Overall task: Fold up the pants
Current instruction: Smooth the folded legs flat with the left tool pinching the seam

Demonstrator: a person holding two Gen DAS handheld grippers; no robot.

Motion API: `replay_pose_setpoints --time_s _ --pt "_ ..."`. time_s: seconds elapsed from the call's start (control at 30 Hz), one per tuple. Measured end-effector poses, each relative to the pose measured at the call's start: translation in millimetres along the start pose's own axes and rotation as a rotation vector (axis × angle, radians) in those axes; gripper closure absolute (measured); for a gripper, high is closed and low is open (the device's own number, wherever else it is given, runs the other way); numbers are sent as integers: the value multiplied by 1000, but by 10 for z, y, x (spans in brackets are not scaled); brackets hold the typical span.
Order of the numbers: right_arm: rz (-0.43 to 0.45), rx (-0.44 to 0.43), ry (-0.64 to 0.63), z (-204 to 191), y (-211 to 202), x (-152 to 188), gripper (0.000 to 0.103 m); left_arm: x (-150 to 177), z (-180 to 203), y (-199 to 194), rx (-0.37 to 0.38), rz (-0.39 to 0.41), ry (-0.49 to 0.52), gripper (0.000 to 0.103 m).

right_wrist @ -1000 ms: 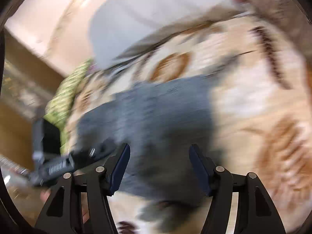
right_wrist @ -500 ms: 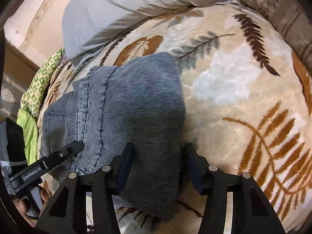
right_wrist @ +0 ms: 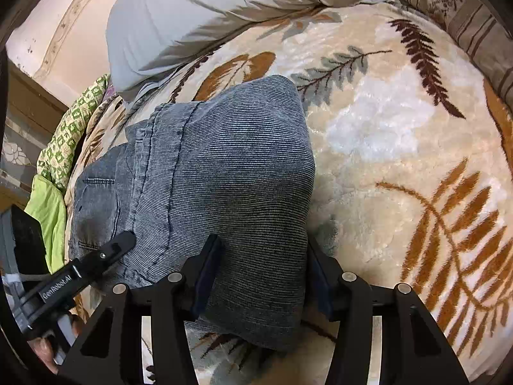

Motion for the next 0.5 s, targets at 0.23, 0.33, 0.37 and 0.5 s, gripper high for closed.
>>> replay_pose_setpoints --time_s 0.23,0.33,0.37,0.5 --pt "-1 4 4 7 32 -11 50 0 80 -40 -20 1 48 92" --pt "21 5 -12 -23 -58 -25 57 -26 206 -282 -7 26 43 93" --pt "30 5 -17 -28 -91 -33 57 -14 238 -389 1 32 37 93" --pt "9 -8 -11 -41 -51 16 54 169 113 -454 -74 32 57 91"
Point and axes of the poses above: each gripper's, at about its wrist camera, not at the fingertips, and y roughly the way its jaws point, z to its right, x to its underside, the point moved 8 cm from there along y, roughly the way its jaws point, and after that the axes turned 12 degrees about z, right-handed, at the moved point
